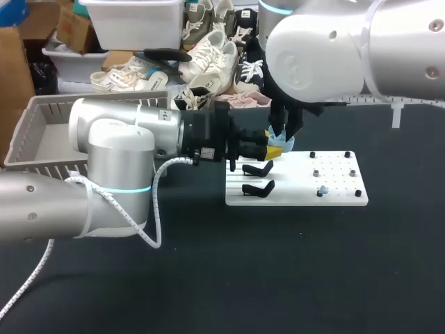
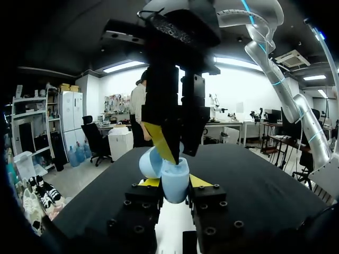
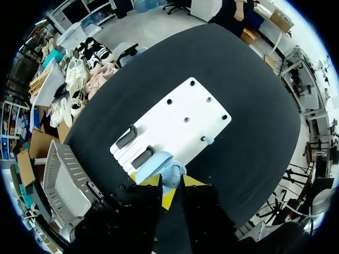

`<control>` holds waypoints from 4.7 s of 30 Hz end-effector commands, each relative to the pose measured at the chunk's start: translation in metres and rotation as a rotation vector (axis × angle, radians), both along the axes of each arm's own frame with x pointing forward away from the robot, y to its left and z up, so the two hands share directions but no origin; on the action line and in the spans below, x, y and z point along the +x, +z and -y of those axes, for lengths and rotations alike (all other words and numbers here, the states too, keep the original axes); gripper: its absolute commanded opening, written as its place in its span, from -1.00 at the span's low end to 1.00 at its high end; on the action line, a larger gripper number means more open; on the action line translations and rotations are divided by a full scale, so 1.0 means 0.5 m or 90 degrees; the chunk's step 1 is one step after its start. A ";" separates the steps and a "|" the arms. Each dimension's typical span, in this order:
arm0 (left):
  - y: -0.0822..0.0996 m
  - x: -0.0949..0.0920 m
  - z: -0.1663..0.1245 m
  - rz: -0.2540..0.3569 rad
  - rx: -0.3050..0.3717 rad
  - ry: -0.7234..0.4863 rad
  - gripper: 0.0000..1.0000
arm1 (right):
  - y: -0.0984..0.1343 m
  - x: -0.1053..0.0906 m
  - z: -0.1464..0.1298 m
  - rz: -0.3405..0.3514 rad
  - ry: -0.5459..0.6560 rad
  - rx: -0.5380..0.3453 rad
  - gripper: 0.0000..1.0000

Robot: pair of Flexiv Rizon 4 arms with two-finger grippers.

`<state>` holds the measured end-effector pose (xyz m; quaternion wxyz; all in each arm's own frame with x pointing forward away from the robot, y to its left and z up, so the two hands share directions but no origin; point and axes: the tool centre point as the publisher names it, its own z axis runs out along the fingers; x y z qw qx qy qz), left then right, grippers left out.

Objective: Pick up each earbud case from the left stands, insert the matching earbuds, close the lid, and place the case in the box.

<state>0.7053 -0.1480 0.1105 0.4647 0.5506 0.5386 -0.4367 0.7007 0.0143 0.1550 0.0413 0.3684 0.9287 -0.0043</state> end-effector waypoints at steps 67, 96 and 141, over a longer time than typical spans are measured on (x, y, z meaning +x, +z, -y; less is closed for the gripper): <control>-0.001 0.000 0.000 0.001 -0.001 0.001 -1.00 | 0.039 -0.066 0.015 0.118 0.114 -0.005 -0.38; -0.001 0.000 0.000 0.001 -0.001 0.001 -1.00 | -0.113 -0.092 0.137 0.214 0.209 0.027 -0.34; -0.001 0.000 0.000 0.001 -0.001 0.001 -1.00 | -0.252 -0.081 0.175 0.223 0.185 0.108 -0.25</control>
